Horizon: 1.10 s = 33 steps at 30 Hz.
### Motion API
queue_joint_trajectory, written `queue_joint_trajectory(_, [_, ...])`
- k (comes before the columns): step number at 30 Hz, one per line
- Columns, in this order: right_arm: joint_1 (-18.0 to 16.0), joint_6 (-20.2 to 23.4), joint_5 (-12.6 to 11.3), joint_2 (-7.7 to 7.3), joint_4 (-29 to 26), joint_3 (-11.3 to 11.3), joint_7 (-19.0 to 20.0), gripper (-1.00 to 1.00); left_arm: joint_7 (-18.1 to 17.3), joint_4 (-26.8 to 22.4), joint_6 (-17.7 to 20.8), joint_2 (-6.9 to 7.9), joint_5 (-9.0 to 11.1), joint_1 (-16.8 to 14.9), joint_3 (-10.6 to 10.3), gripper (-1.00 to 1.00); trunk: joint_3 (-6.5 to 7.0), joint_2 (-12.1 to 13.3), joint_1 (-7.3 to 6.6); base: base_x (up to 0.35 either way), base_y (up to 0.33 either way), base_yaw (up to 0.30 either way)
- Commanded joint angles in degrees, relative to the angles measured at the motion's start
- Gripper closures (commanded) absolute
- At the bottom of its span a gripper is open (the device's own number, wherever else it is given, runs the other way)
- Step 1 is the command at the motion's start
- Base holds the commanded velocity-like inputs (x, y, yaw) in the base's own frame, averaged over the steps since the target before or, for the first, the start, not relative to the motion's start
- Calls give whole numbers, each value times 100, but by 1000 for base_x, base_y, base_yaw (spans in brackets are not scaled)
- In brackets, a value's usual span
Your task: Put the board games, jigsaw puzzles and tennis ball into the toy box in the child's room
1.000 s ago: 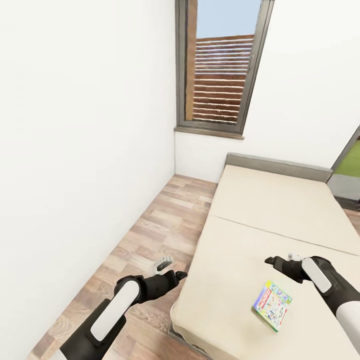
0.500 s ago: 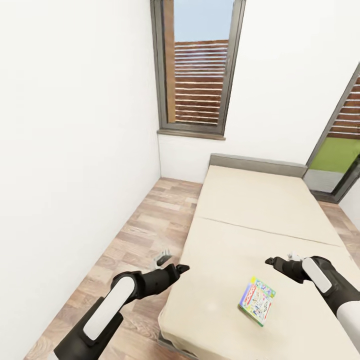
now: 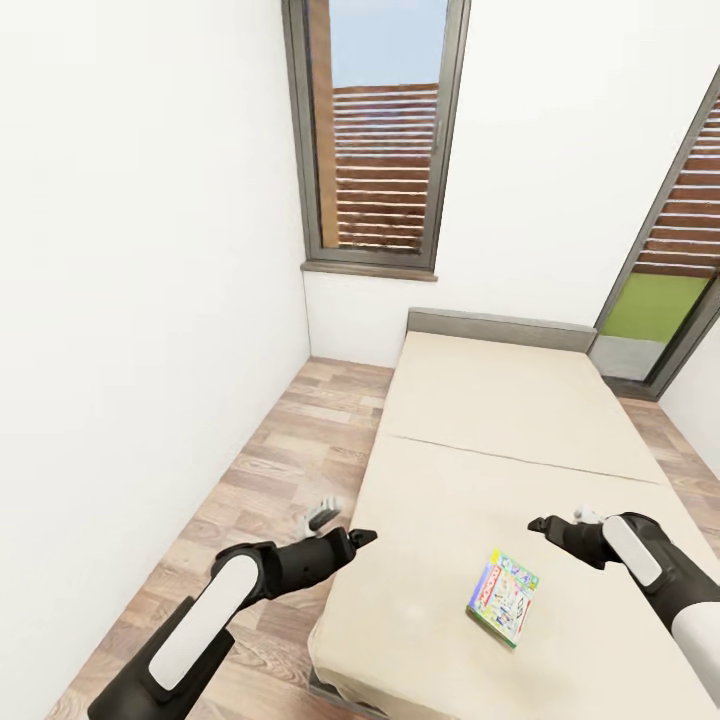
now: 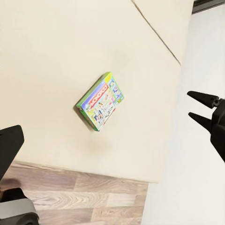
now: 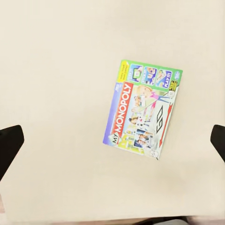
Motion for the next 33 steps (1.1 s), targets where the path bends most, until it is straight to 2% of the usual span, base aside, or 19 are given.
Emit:
queue_joint_trajectory(1, [-5,9,-59,-8,-8,33,-51,-100,58,-9,-8,4,59,-7,-8,-100,-12,-12,4,0,0,-10])
queue_joint_trajectory(4, [-8,20,-70,-39,-9,23,-45,-100,39,-38,45,35,32,13,-2,-100,-12,-12,4,0,0,-4])
queue_joint_trajectory(11, [-15,145,-75,-66,-9,3,-41,-100,73,-51,85,22,21,19,-52,-100,-137,-293,157,0,0,-2])
queue_joint_trajectory(16, [-19,422,-71,-77,-9,-16,-40,-100,89,-36,104,43,4,11,-156,-100,-227,-494,267,0,0,0])
queue_joint_trajectory(23, [-21,580,-70,-82,-11,-25,-35,-100,68,55,118,80,7,-26,-175,-100,-352,-774,421,0,0,0])
queue_joint_trajectory(29, [-20,655,-69,-82,-15,-29,-30,-100,52,317,131,92,19,-44,-54,-100,-460,-1015,553,0,0,0])
queue_joint_trajectory(32, [-17,684,-69,-61,-18,-30,-30,-100,53,497,125,100,18,-50,138,-100,-513,-1135,619,0,0,-7])
queue_joint_trajectory(33, [-17,684,-69,-61,-18,-30,-30,-100,53,497,125,100,18,-50,138,-100,-530,-1176,641,0,0,-16])
